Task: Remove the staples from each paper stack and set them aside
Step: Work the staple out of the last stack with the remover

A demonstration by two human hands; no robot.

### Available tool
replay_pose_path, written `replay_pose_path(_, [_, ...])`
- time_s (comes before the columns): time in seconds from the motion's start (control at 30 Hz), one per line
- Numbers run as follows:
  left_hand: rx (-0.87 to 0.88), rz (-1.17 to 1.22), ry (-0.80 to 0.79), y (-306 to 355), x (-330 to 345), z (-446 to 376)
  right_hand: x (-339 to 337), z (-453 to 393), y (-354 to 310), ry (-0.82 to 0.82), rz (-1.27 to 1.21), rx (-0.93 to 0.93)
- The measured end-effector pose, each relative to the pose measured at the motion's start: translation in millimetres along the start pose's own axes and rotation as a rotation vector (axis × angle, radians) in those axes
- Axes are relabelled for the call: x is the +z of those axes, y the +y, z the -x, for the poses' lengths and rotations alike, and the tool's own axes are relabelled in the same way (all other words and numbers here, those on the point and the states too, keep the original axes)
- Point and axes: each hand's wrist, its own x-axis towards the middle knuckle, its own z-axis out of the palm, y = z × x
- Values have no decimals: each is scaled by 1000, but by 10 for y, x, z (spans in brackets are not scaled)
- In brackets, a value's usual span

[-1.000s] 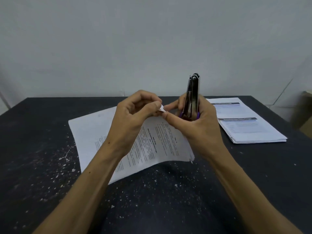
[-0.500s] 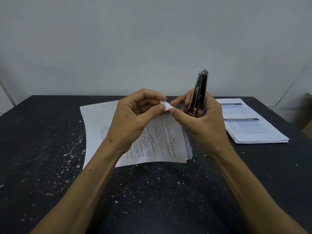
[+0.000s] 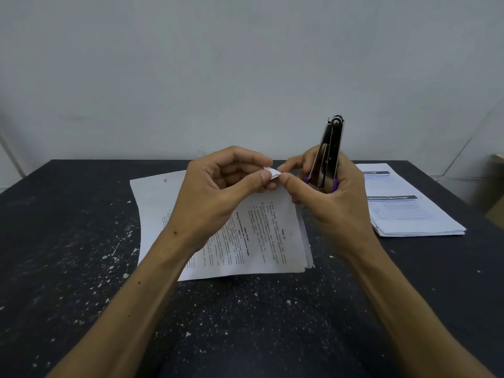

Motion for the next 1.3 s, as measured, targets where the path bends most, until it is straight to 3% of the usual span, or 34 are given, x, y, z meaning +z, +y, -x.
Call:
replay_pose_path(0.23, [-21, 20, -22, -2, -41, -4, 17, -11, -36, 3, -17, -6])
replay_pose_path(0.4, [81, -337, -83, -4, -105, -77, 6, -16, -33, 23, -94, 72])
replay_pose_path(0.53, [93, -475, -85, 2, -121, -166, -4, -34, 9, 48, -119, 127])
replay_pose_path(0.8, [-202, -422, -241, -45, -19, -385, -77, -96, 162, 82, -105, 287])
replay_pose_path(0.97, [-374, -415, -244, -98, 48, -484, -150, -100, 239, 94, -49, 376])
replay_pose_path(1.3, [-526, -341, -251, -10, 69, -516, -207, -64, 224, 63, -46, 410])
